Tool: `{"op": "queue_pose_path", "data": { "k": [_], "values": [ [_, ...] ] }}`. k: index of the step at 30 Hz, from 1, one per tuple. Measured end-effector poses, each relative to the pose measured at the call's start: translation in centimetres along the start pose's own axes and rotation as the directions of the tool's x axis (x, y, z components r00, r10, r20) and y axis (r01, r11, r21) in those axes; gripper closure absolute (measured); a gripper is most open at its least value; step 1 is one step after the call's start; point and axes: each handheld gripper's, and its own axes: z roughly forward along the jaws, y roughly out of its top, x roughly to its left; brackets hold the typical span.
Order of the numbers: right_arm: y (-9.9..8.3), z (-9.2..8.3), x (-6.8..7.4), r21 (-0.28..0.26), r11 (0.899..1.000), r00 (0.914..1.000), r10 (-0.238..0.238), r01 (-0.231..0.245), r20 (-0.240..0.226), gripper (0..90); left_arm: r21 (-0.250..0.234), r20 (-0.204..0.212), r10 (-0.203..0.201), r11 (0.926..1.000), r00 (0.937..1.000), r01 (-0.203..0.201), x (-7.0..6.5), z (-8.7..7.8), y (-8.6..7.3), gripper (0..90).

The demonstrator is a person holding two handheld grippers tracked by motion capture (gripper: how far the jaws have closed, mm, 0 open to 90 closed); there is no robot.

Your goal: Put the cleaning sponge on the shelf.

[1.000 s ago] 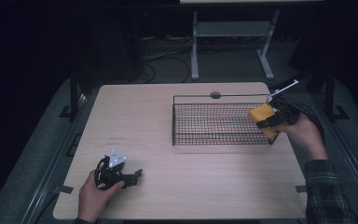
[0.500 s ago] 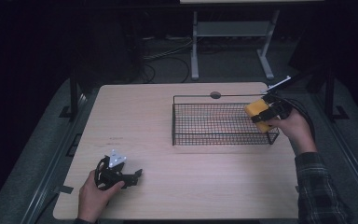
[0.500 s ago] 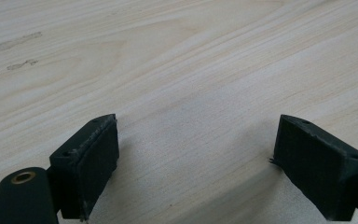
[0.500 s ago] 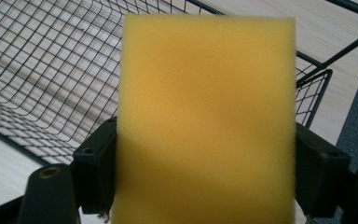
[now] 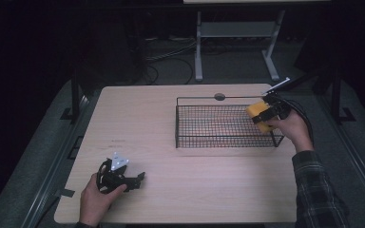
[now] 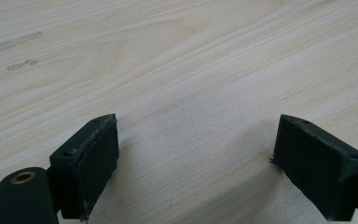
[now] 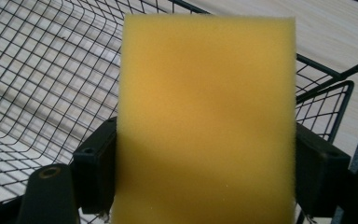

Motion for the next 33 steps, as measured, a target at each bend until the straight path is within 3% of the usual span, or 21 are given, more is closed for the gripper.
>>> {"op": "queue_pose_path", "data": {
  "k": [20, 33],
  "values": [
    [-0.1, 2.4, 0.0, 0.051, 0.999, 1.0, 0.007, -0.007, -0.001, 21.2, 0.0, 0.0, 0.0, 1.0, 1.0, 0.0, 0.0, 0.0, 0.0, 13.2],
    [-0.3, 1.9, -0.1, 0.038, 0.999, 0.9999, 0.009, -0.009, -0.005, 17.4, 0.0, 0.0, 0.0, 1.0, 1.0, 0.0, 0.0, 0.0, 0.0, 13.2]
  ]
}}
